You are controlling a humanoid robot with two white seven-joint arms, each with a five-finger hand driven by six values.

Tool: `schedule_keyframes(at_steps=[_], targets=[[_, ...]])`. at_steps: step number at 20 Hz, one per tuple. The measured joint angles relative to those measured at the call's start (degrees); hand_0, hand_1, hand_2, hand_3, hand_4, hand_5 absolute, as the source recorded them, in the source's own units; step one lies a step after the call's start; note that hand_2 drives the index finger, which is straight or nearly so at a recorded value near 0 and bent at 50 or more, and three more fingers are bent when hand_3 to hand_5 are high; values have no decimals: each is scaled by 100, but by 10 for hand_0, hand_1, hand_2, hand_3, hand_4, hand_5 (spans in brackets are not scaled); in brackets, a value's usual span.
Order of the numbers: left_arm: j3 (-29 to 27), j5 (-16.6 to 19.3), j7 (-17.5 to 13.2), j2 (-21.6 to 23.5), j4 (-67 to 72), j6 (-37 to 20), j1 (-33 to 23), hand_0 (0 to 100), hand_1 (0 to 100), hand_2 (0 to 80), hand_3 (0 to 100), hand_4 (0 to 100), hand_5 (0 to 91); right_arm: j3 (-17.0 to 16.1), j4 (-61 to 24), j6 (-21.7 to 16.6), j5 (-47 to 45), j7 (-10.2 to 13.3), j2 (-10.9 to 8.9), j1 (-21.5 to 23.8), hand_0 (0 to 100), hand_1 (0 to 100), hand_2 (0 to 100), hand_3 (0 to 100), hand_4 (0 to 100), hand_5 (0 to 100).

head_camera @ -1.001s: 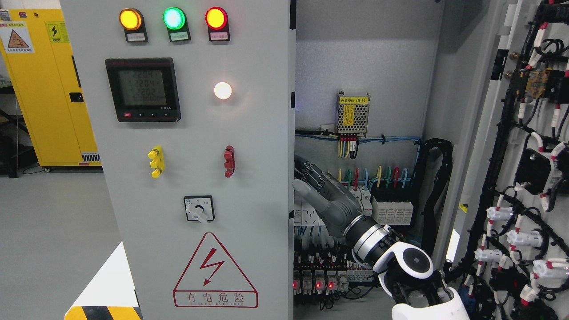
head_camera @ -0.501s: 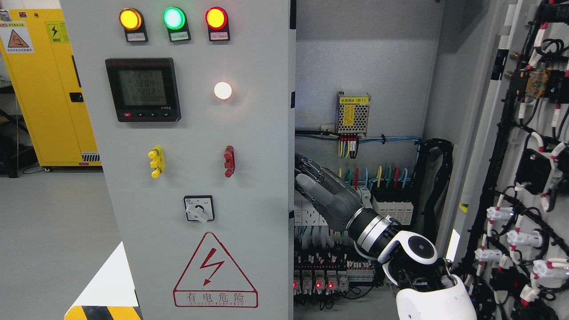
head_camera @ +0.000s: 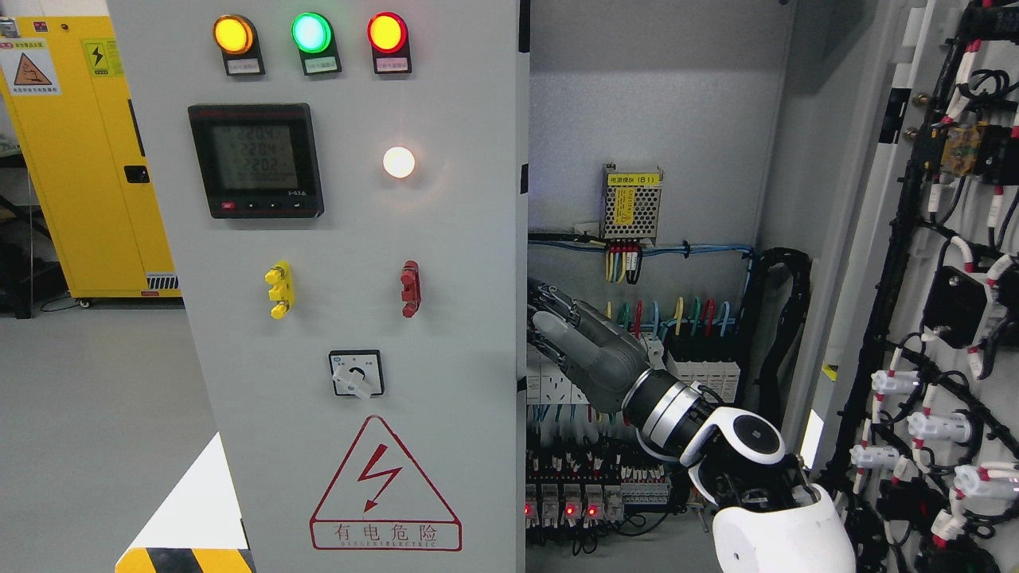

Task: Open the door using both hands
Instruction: 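Hook the right hand fingers behind the indicator-light door edge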

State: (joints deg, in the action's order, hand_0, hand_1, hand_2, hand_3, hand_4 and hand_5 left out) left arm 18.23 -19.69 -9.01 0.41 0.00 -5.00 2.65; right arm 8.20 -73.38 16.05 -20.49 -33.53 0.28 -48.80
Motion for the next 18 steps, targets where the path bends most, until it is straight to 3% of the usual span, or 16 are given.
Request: schedule_keyframes(at_steps=[13,18], targets=[[-4,-15,0,-28,0,-2,-16,120,556,0,0,0,0,-26,51,0,-16,-296,-20,-27,0,500,40,0,0,0],[-4,-16,0,-32,0,-2,-18,120,556,0,0,0,0,-64,63,0,-23,-561,-22,-41,0,500,40,0,0,0]])
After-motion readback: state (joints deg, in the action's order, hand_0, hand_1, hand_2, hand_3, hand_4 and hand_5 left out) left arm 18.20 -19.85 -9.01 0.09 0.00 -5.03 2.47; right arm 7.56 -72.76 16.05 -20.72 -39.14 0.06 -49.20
